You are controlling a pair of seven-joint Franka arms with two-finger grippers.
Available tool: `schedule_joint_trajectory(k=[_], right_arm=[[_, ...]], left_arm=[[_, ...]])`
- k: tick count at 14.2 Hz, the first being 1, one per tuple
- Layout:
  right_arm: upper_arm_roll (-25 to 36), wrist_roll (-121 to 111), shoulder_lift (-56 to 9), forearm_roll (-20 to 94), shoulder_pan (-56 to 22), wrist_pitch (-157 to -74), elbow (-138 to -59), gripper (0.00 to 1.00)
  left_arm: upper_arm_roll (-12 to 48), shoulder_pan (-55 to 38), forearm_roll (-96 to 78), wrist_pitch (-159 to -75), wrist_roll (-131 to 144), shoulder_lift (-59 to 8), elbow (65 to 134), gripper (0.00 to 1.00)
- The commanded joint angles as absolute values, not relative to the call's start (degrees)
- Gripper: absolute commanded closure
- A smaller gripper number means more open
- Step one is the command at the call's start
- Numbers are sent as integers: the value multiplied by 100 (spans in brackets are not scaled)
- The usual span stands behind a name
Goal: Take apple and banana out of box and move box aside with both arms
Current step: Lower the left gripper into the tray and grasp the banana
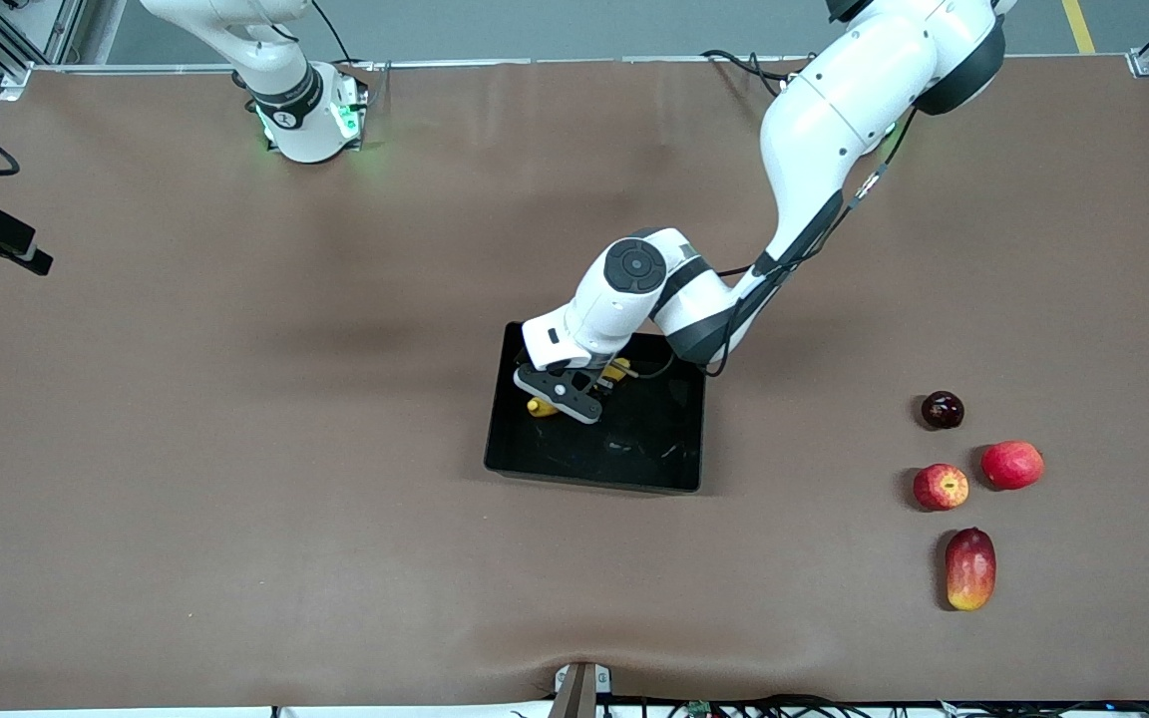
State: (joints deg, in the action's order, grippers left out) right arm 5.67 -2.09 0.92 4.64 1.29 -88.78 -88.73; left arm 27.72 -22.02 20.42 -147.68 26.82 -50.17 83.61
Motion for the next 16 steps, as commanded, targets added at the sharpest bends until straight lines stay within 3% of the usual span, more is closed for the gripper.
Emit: schedule_joint_trajectory(k=[1,4,7,9,10,11,12,16], right_arm=[[519,-272,26,571,193,-8833,-8745,0],[519,-272,26,571,193,-8842,-8745,0],[510,-281,26,562,158,-8842,-8745,0],[510,-281,-70,545,176,-8842,-8745,0],[510,-281,-157,536,193,-8842,-8745,0],[510,-281,-306,536,211,-8833,-8745,0],[510,-273,-421,562,246,-8807,-8745,0],[519,-299,-606,379,228,-8701,-8789,0]], left_arm=[[2287,-2662,2145,-15116,2699,-5150,8147,8],[2040,-2865,2162,-15397,2628,-5220,8147,12],[1925,-2988,2171,-15521,2470,-5308,8051,24],[1898,-2988,2180,-15521,2190,-5309,8068,52],[1898,-2980,2180,-15521,2041,-5300,8068,75],[1898,-2979,2188,-15521,1996,-5300,8068,91],[1898,-2979,2197,-15521,1952,-5291,8068,99],[1890,-2900,2259,-15521,1696,-5168,8042,100]])
